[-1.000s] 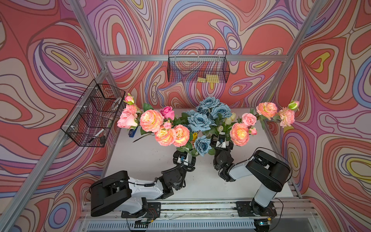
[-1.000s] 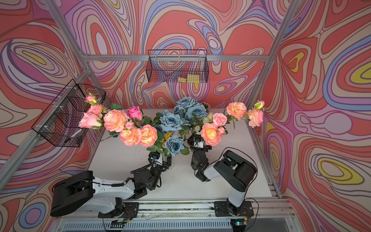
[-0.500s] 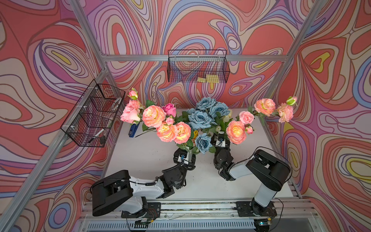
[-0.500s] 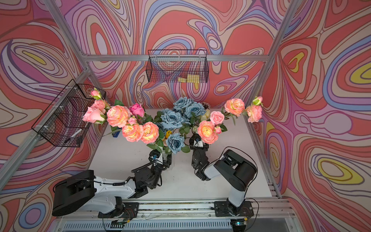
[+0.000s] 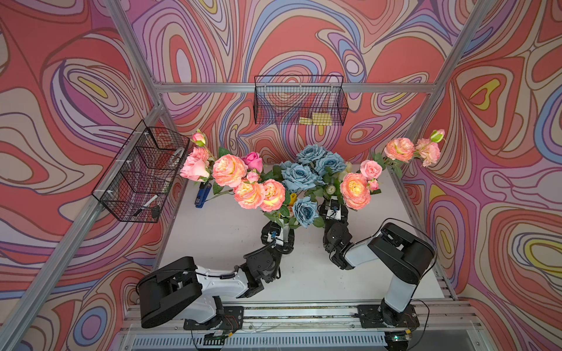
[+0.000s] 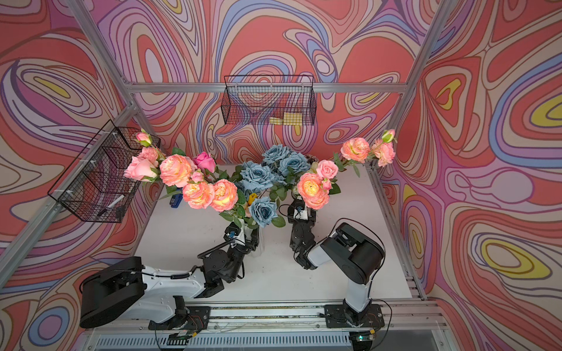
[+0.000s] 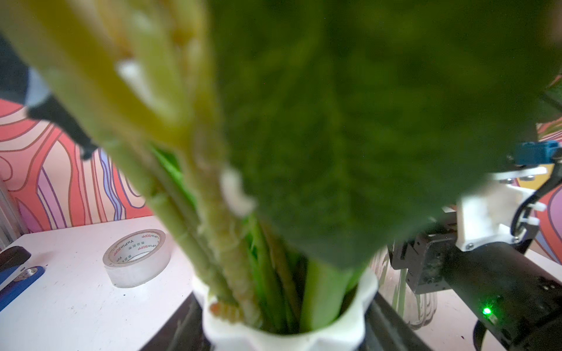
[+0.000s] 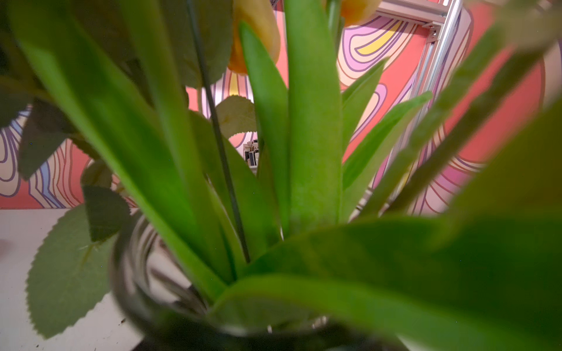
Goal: Pick out pink flowers from the vase
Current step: Move the vase to the center of the board.
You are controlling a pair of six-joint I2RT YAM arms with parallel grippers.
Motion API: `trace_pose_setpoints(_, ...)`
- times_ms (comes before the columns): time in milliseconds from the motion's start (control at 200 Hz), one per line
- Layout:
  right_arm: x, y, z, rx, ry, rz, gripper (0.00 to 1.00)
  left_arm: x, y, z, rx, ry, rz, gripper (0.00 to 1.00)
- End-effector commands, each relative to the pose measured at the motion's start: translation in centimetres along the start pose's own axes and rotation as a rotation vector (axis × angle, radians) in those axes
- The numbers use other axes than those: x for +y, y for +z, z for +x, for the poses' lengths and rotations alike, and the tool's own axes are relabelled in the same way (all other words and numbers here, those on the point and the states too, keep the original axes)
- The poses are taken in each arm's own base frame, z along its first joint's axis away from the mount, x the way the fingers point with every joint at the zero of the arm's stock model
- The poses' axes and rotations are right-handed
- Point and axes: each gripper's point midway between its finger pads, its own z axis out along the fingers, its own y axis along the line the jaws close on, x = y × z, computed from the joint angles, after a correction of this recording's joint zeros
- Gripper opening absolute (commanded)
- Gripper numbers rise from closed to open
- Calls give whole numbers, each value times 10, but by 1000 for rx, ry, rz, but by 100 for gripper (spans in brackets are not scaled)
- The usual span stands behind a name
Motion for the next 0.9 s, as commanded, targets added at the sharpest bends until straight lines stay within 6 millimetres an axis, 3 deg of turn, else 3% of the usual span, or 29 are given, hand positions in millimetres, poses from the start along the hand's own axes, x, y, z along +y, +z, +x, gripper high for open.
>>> trace_pose_setpoints(0, 1, 8, -16, -54, 78, -2, 62, 8, 8, -14, -46, -27, -32, 41)
trace_pose_setpoints(461, 3, 25, -15, -66, 114, 9, 62, 29, 33, -23, -74, -12, -87, 39)
trace_pose_setpoints(761, 8, 40, -14, -77, 120, 16, 63, 62, 68, -22, -87, -30, -161, 38)
trace_pose_setpoints(781, 8, 41, -14, -78, 118, 16, 63, 62, 75, -34, -116, -54, -167, 39)
trace_pose_setpoints(896, 8, 49, -15, -86, 114, 24, 63, 78, 94, -36, -133, -72, -196, 38)
